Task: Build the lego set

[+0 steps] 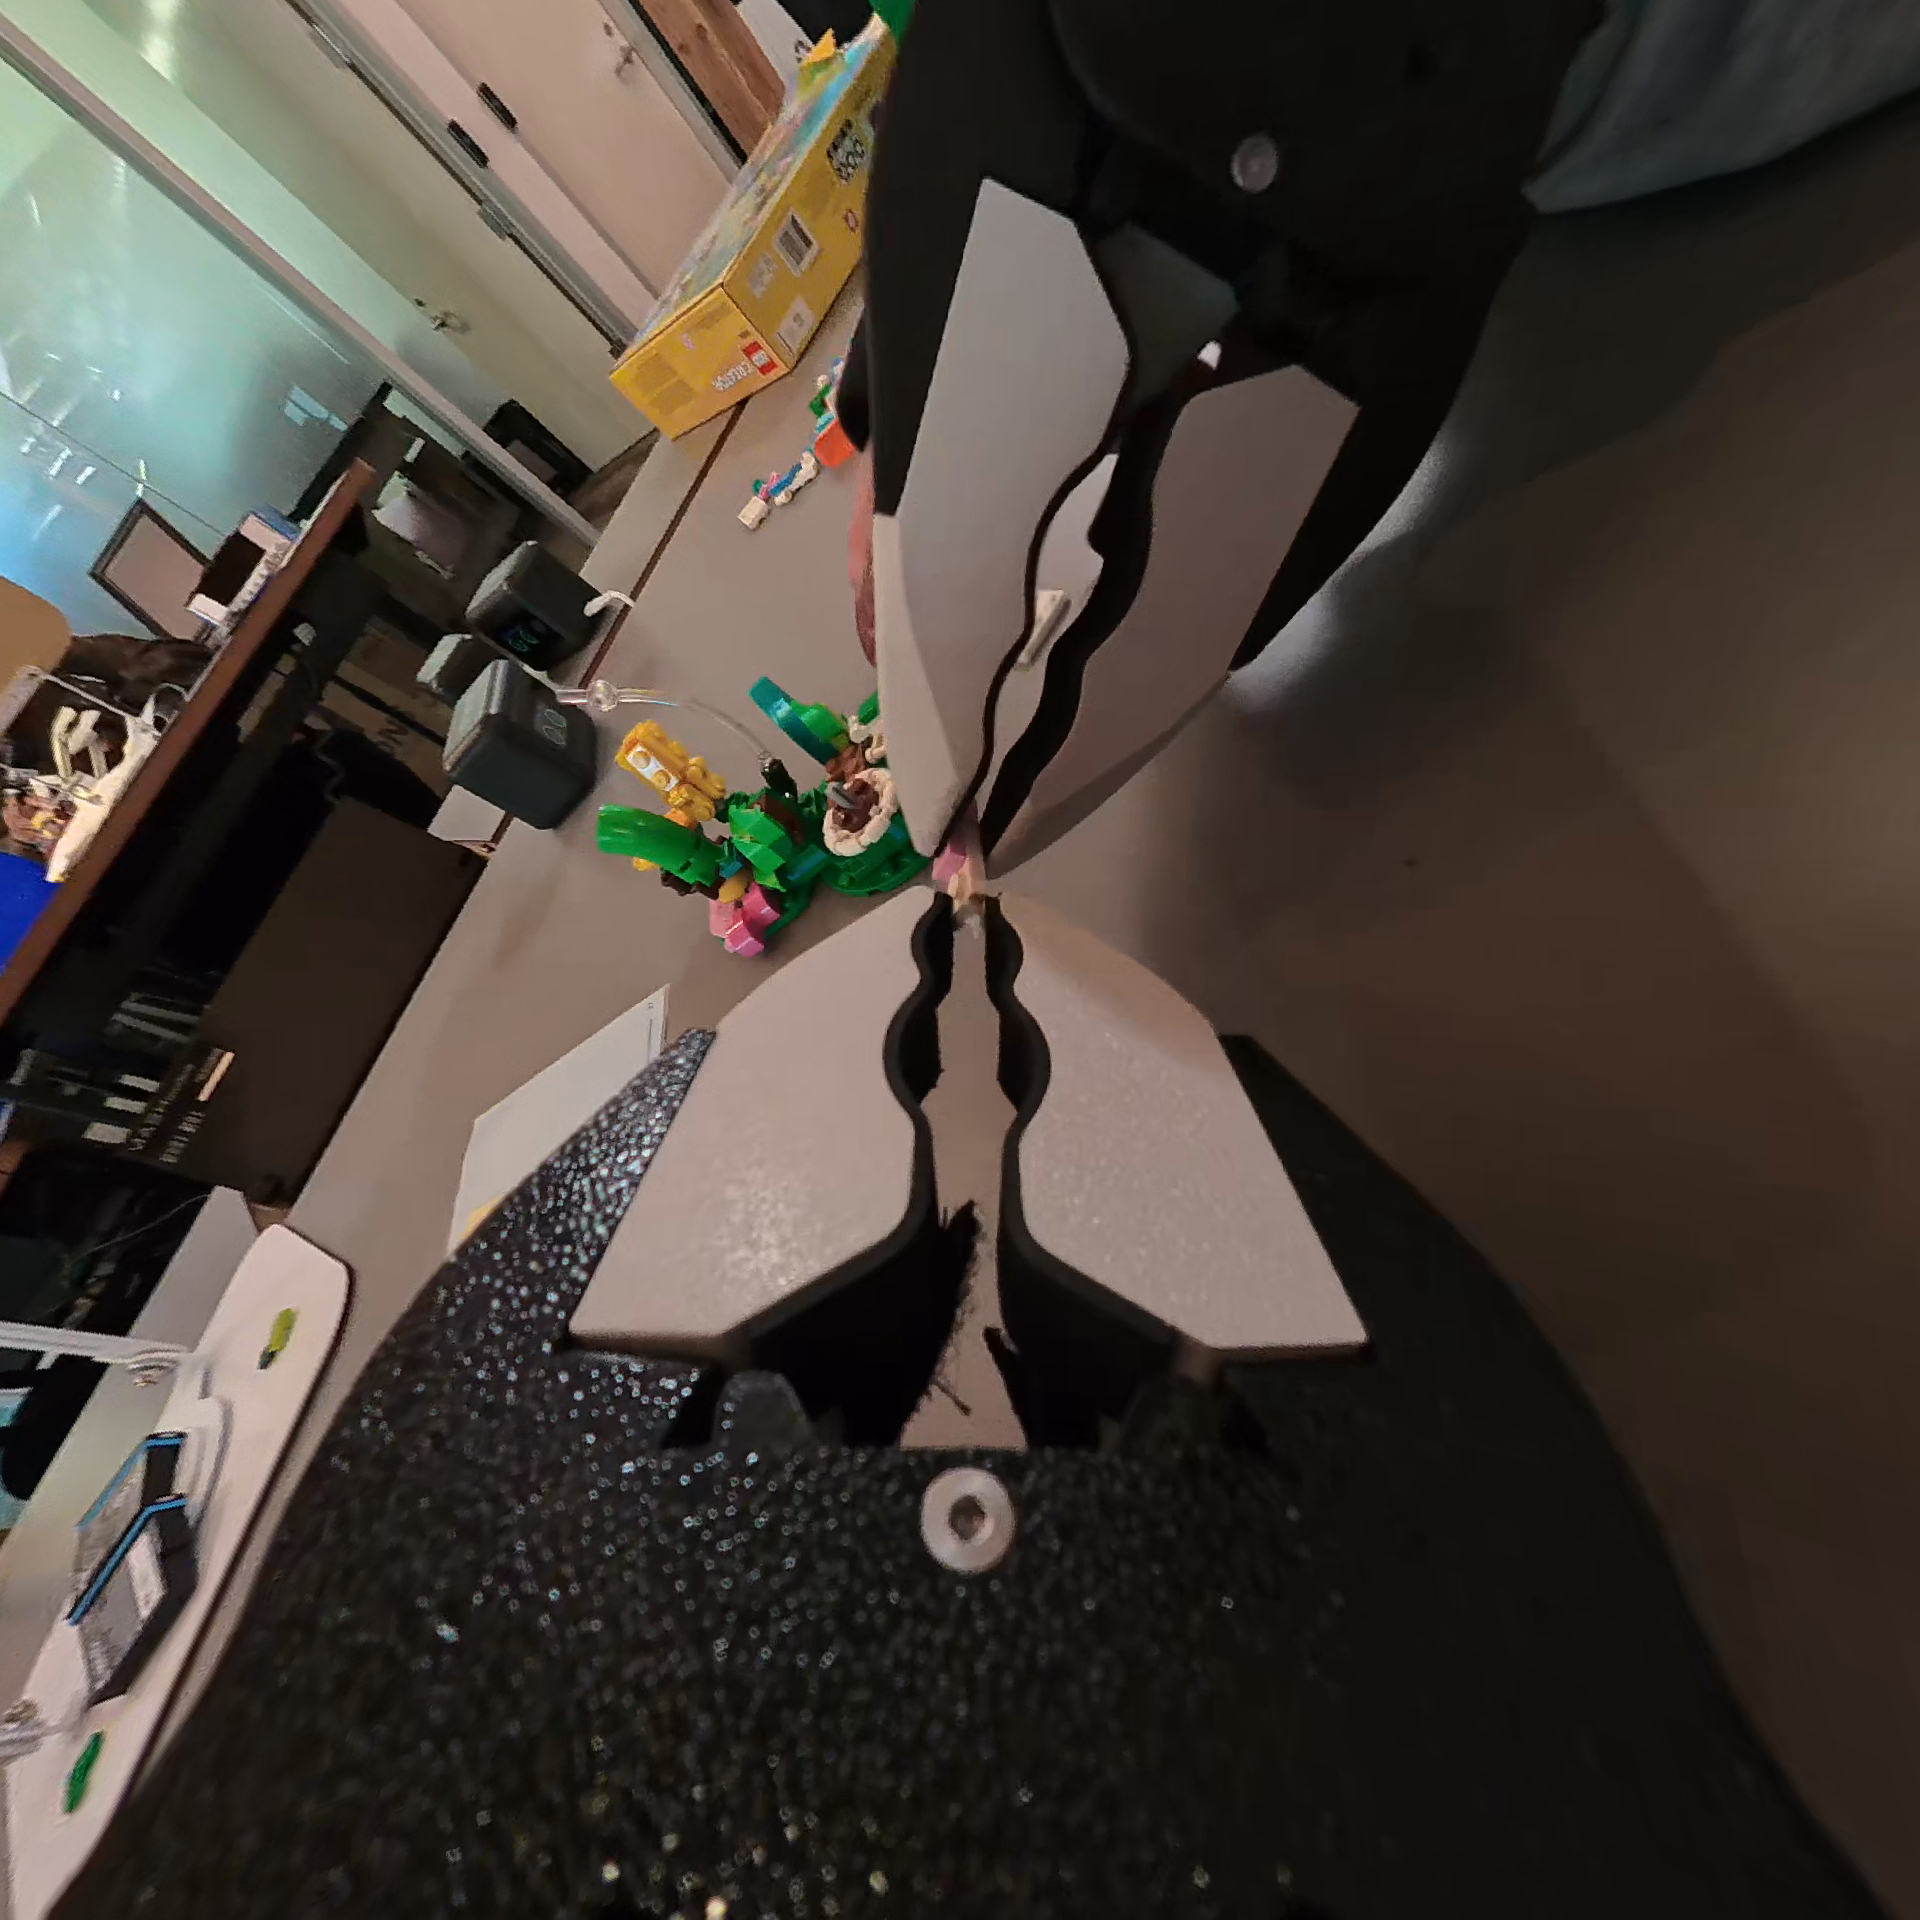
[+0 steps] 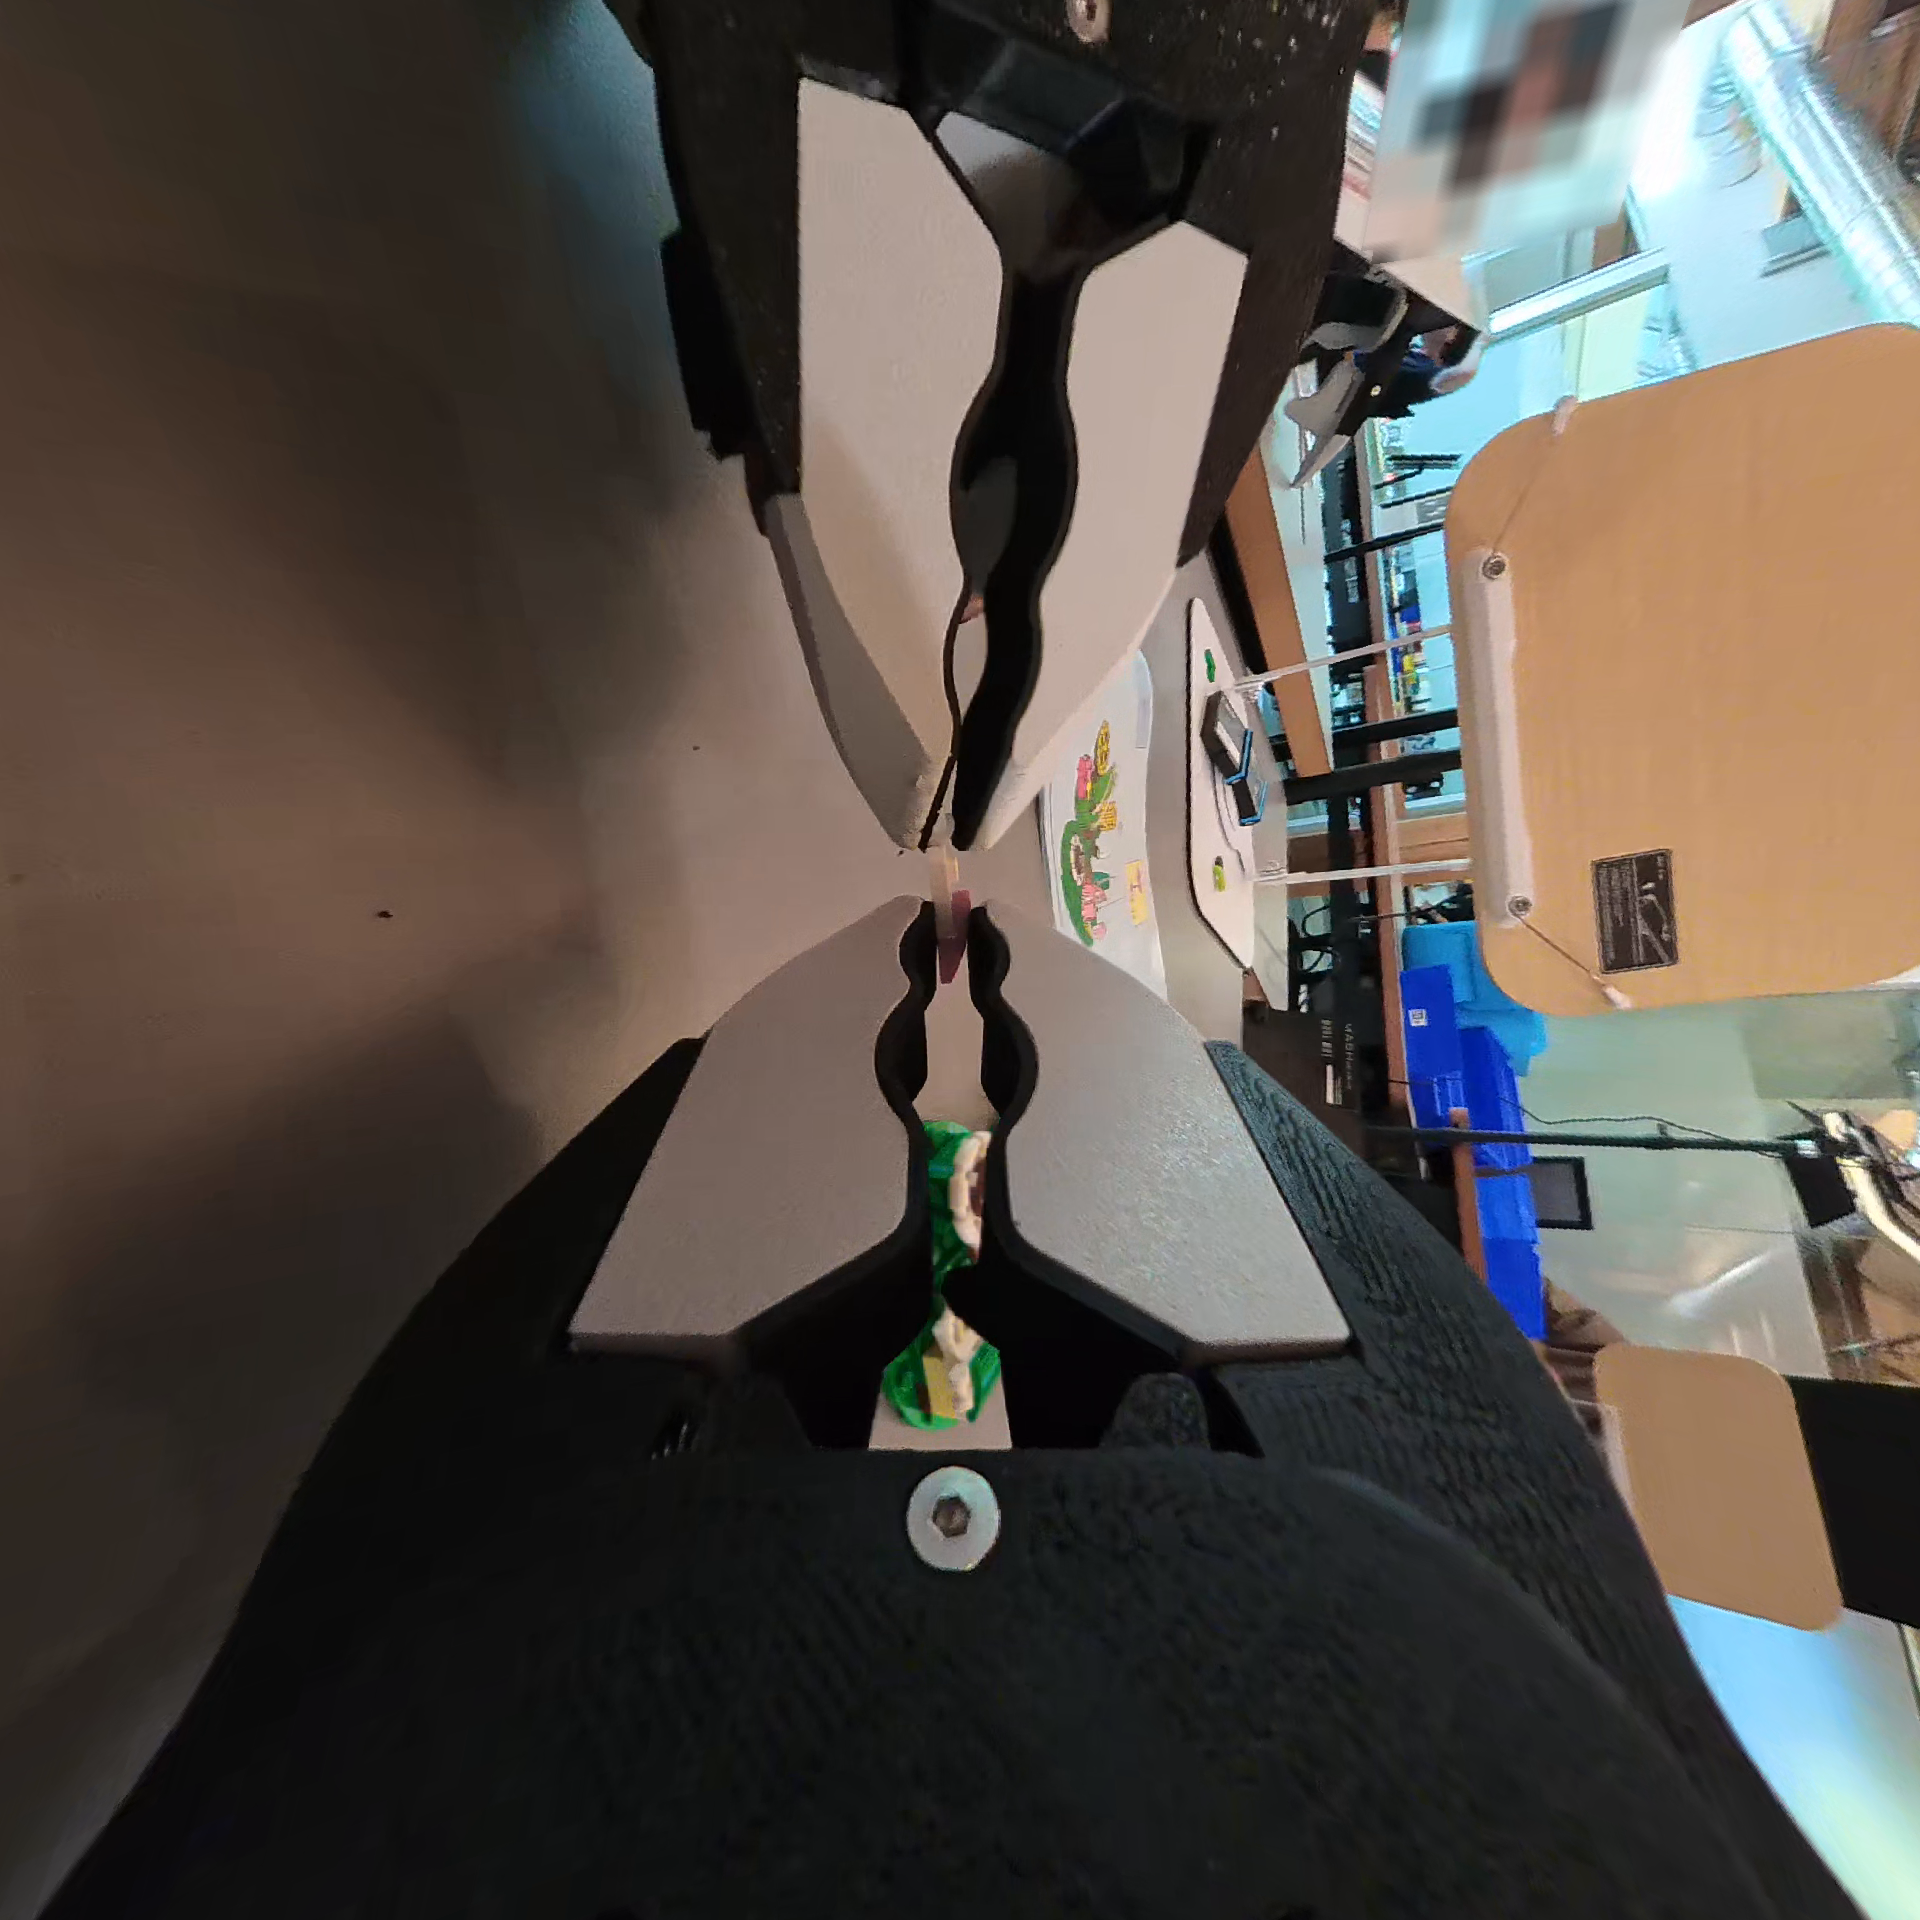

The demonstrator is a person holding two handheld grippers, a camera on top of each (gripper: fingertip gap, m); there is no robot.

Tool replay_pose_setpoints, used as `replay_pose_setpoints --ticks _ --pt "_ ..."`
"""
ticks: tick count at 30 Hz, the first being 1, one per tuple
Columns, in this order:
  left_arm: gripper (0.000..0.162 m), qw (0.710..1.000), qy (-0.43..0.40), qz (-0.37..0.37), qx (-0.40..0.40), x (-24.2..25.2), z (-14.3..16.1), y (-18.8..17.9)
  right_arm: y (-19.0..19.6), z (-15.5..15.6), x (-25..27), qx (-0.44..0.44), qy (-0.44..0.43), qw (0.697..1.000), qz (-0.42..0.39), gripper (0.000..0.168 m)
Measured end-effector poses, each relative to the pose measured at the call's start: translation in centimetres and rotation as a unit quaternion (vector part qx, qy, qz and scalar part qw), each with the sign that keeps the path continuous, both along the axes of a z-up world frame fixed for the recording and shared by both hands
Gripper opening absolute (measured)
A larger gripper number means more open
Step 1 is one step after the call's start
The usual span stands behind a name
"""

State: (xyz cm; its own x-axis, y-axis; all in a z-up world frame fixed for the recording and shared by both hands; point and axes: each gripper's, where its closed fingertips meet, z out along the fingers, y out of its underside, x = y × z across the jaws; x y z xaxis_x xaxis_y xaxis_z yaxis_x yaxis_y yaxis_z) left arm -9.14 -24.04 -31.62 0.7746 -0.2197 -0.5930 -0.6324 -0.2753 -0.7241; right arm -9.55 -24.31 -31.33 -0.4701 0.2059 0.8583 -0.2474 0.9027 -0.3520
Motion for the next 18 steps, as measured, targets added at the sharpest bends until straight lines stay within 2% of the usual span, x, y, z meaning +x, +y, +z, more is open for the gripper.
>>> replay_pose_setpoints --ticks 4,8,13,18 --pt "0.005 0.999 0.05 -0.006 -0.006 0.1 -0.3 -0.1 -0.2 -0.4 -0.2 0.001 -0.005 1.0 0.002 0.005" --pt "0.005 0.998 0.035 -0.017 -0.043 0.5 -1.6 -0.1 -0.1 -1.8 0.1 0.003 -0.071 0.997 -0.005 0.004" --pt "0.005 0.999 0.027 -0.014 -0.033 0.2 -1.1 -0.3 -0.3 -1.4 -0.2 -0.006 -0.051 0.999 0.0 0.005" --pt "0.005 0.999 0.025 -0.011 -0.038 -0.1 -1.1 -0.5 -0.5 -1.5 -0.4 -0.044 -0.076 0.996 -0.011 0.005"
